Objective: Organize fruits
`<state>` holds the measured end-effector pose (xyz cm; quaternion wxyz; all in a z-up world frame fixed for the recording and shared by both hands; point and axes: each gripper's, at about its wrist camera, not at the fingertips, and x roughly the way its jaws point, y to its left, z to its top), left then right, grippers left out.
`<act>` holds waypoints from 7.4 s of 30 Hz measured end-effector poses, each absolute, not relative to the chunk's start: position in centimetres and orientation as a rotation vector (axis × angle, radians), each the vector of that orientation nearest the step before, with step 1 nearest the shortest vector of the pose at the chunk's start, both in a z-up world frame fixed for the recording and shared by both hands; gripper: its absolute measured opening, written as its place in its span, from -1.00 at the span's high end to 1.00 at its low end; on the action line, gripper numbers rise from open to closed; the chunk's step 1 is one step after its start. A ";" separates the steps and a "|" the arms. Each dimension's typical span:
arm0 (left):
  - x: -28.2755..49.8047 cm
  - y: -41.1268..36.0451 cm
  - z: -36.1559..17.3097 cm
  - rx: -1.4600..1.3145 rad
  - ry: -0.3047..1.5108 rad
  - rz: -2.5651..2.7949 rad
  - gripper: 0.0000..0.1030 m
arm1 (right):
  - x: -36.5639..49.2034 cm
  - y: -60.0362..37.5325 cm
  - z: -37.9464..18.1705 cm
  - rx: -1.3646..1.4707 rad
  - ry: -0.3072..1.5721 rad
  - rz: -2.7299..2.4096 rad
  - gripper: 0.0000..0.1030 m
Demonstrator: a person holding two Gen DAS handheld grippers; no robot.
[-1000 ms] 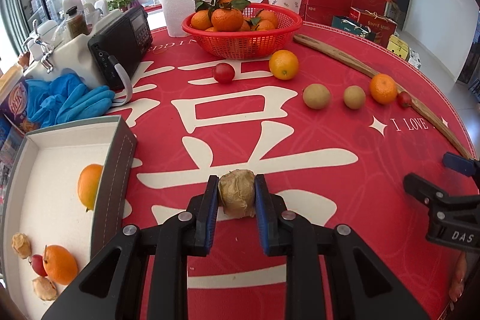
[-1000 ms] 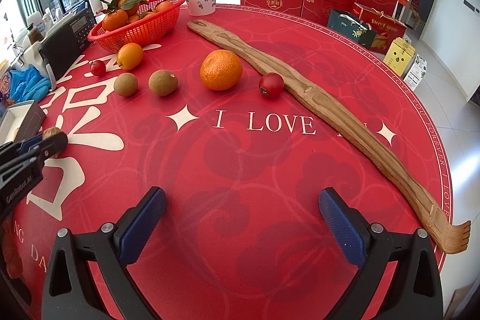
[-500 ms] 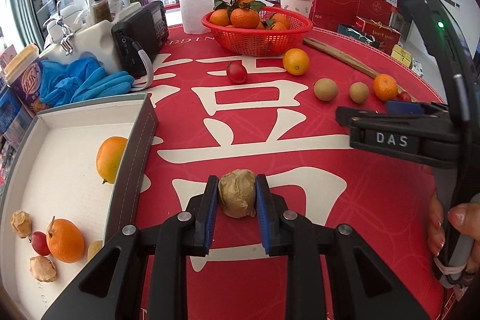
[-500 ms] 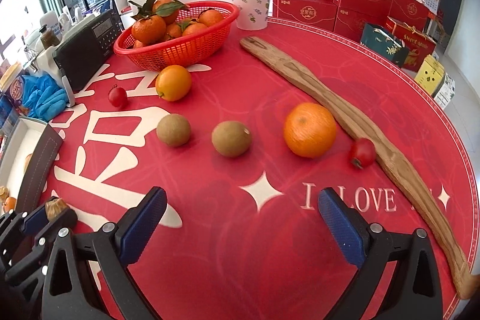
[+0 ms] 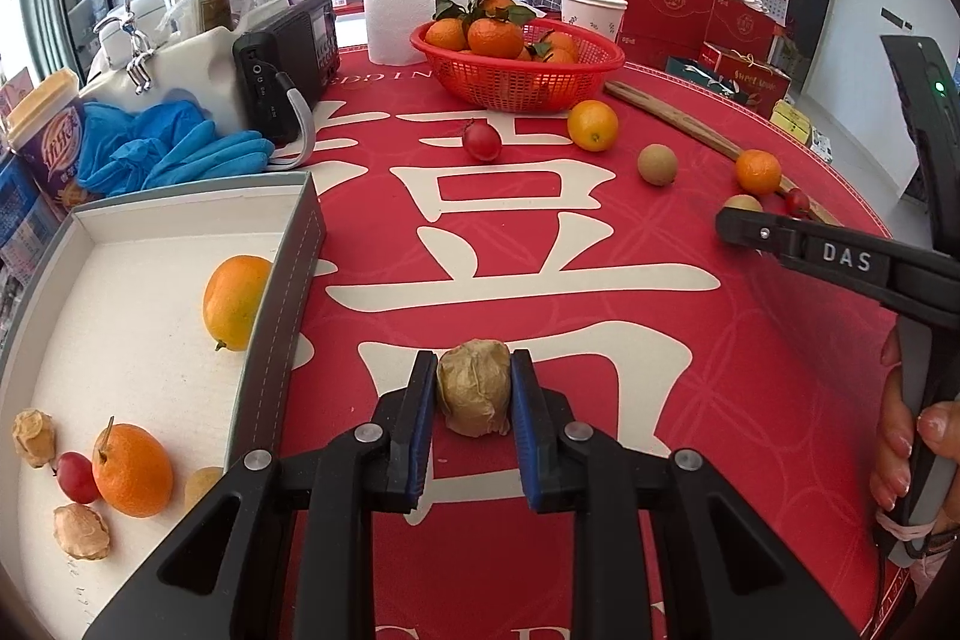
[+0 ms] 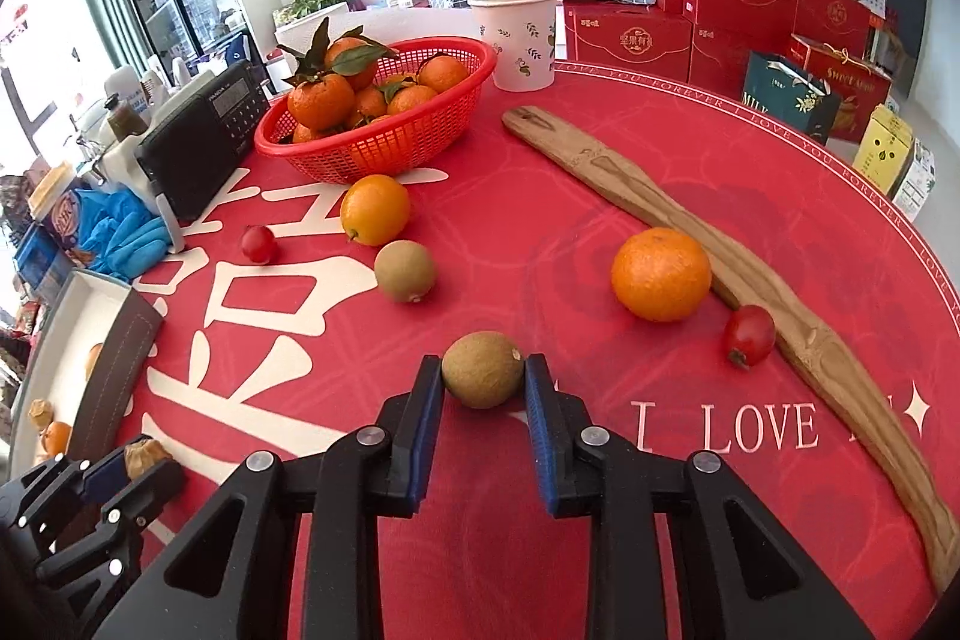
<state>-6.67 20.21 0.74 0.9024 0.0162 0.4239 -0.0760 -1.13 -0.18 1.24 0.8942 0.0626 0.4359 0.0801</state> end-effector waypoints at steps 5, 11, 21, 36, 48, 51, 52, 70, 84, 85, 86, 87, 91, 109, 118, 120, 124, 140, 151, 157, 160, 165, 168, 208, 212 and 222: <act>-6.7 20.8 0.8 0.014 0.875 -0.167 0.49 | -2.2 0.0 1.7 0.141 0.886 0.202 0.45; -7.3 20.8 1.6 0.014 0.838 -0.162 0.50 | -2.6 1.7 1.8 0.128 0.890 0.257 0.45; -9.1 25.1 5.2 -0.076 0.728 -0.038 0.50 | -3.1 4.5 2.4 0.113 0.871 0.338 0.45; -10.2 35.4 4.4 -0.231 0.768 0.204 0.50 | -3.8 17.7 5.4 0.024 0.834 0.613 0.45; -10.8 36.4 3.7 -0.232 0.796 0.209 0.50 | -5.0 23.6 3.0 -0.091 0.916 0.709 0.45; -10.8 36.6 3.7 -0.241 0.797 0.211 0.50 | -5.2 23.5 3.1 -0.102 0.928 0.708 0.45; -10.8 36.7 3.7 -0.242 0.797 0.213 0.50 | -5.2 23.5 3.0 -0.101 0.932 0.709 0.45; -10.9 37.0 3.6 -0.261 0.800 0.230 0.14 | -4.7 23.8 3.0 -0.083 0.922 0.719 0.44; -11.9 37.9 4.5 -0.343 0.736 0.252 -0.58 | -4.3 18.8 6.8 0.127 0.823 0.709 -1.00; -11.9 37.3 4.6 -0.331 0.733 0.228 -0.58 | -4.5 18.0 6.9 0.108 0.824 0.672 -1.00; -11.8 36.7 4.8 -0.316 0.729 0.202 -0.58 | -4.7 17.2 6.9 0.080 0.829 0.623 -1.00; -11.7 36.1 4.9 -0.299 0.723 0.177 -0.58 | -4.9 16.2 6.7 0.052 0.836 0.568 -1.00; -11.7 32.6 5.7 -0.196 0.698 0.097 -0.58 | -5.0 11.1 4.6 -0.005 0.918 0.366 -1.00; 5.0 16.9 3.1 0.057 0.946 -0.012 -0.46 | -6.7 -2.4 0.9 -0.029 1.055 0.107 -1.00; 8.5 16.6 0.9 0.002 0.963 0.011 -0.03 | -7.3 -2.2 0.5 -0.069 1.044 0.111 -1.00; 8.1 16.2 1.0 0.013 0.962 -0.011 0.53 | -7.2 -2.2 0.5 -0.067 1.044 0.106 -1.00; 5.8 16.3 1.0 0.029 0.964 -0.029 0.53 | -7.3 -2.2 0.4 -0.066 1.033 0.104 -1.00; -6.4 19.7 1.0 -0.011 0.932 -0.128 0.52 | -3.9 -4.7 2.5 0.036 0.899 -0.016 -1.00; -6.6 19.7 0.9 -0.009 0.927 -0.127 0.51 | 3.7 -2.3 1.7 -0.120 0.910 -0.039 -0.36; -6.7 19.7 1.0 -0.002 0.931 -0.125 0.51 | 2.7 -3.4 1.4 -0.010 0.936 -0.020 0.25; -7.0 19.8 1.0 -0.005 0.937 -0.129 0.51 | -0.5 -3.1 2.0 0.040 0.947 0.031 0.25; -7.6 19.2 0.9 0.036 0.919 -0.120 0.51 | -5.9 -0.7 1.6 0.064 0.959 0.139 0.24; -7.9 19.1 0.8 0.045 0.910 -0.120 0.51 | -6.8 1.1 1.4 0.011 0.940 0.159 0.24; -8.0 18.9 0.8 0.057 0.888 -0.121 0.51 | -7.1 2.6 1.0 -0.070 0.914 0.152 0.24; -8.1 18.9 0.8 0.057 0.888 -0.121 0.51 | -7.1 2.6 1.0 -0.071 0.913 0.151 0.24; -8.0 19.0 0.8 0.056 0.889 -0.121 0.51 | -7.1 2.6 1.0 -0.070 0.914 0.152 0.24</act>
